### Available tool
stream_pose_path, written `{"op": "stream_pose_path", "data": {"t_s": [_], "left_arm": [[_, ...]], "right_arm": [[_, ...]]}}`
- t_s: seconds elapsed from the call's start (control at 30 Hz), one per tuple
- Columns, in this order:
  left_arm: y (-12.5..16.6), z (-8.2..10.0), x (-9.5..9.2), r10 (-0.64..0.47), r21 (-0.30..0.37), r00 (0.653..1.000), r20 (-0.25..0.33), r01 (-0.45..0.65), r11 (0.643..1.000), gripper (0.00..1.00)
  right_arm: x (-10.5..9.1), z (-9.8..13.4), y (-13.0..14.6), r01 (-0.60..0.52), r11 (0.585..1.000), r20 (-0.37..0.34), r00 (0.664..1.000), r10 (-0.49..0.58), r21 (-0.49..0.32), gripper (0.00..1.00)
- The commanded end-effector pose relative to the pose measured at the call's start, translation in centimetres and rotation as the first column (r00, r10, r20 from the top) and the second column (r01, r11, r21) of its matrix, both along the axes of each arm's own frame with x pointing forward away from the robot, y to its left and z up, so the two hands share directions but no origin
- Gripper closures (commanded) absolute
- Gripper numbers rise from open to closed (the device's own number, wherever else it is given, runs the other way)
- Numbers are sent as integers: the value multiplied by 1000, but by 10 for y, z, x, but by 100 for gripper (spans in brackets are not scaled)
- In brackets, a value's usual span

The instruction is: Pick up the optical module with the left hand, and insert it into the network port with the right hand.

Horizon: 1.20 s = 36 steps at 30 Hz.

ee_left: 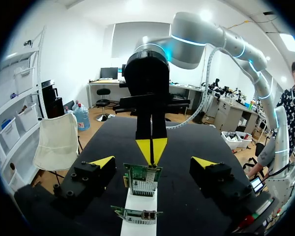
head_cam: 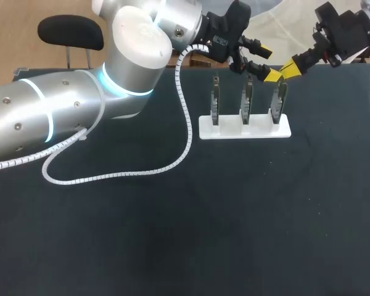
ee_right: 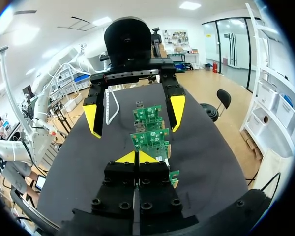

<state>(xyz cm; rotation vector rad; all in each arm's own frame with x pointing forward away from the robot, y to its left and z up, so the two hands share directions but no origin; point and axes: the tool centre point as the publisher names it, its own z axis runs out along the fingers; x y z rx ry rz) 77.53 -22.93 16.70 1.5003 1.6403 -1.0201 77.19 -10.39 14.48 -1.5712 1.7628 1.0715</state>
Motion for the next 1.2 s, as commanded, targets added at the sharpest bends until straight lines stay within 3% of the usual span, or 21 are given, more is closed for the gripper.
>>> {"op": "stream_pose_path", "data": {"t_s": [0.03, 0.3, 0.33, 0.4, 0.57, 0.77, 0.93, 0.97, 1.0, 1.2], "left_arm": [[-1, 0, 2, -5, 1, 1000, -1, 5, 1000, 0], [-1, 0, 2, -5, 1, 1000, -1, 5, 1000, 0], [0, 3, 2, -9, -40, 1000, 22, 10, 999, 0], [1, 8, 4, 14, -27, 998, 64, -12, 1000, 0], [11, 31, 10, 77, -65, 984, 159, -67, 996, 0], [23, 56, 15, 95, -51, 970, 224, -85, 995, 0], [34, 80, 18, 100, -58, 943, 317, -86, 995, 0], [36, 85, 18, 110, -63, 937, 332, -94, 994, 0], [36, 85, 18, 110, -63, 937, 332, -94, 994, 0], [36, 85, 18, 110, -63, 937, 332, -94, 994, 0]], "right_arm": [[0, 8, -2, 15, 999, 16, 1000, -16, 30, 100], [6, 22, -9, 49, 998, 51, 997, -52, 50, 100], [6, 24, -10, 51, 997, 55, 997, -54, 51, 100], [7, 27, -12, 62, 997, 65, 996, -65, 55, 100], [10, 39, -19, 93, 993, 94, 991, -101, 78, 100], [12, 54, -23, 104, 990, 138, 983, -117, 97, 100], [14, 64, -24, 128, 986, 162, 976, -145, 110, 100], [15, 65, -24, 160, 983, 178, 969, -173, 89, 75], [15, 65, -24, 160, 983, 178, 969, -173, 89, 0], [15, 65, -24, 160, 983, 178, 969, -173, 89, 0]]}}
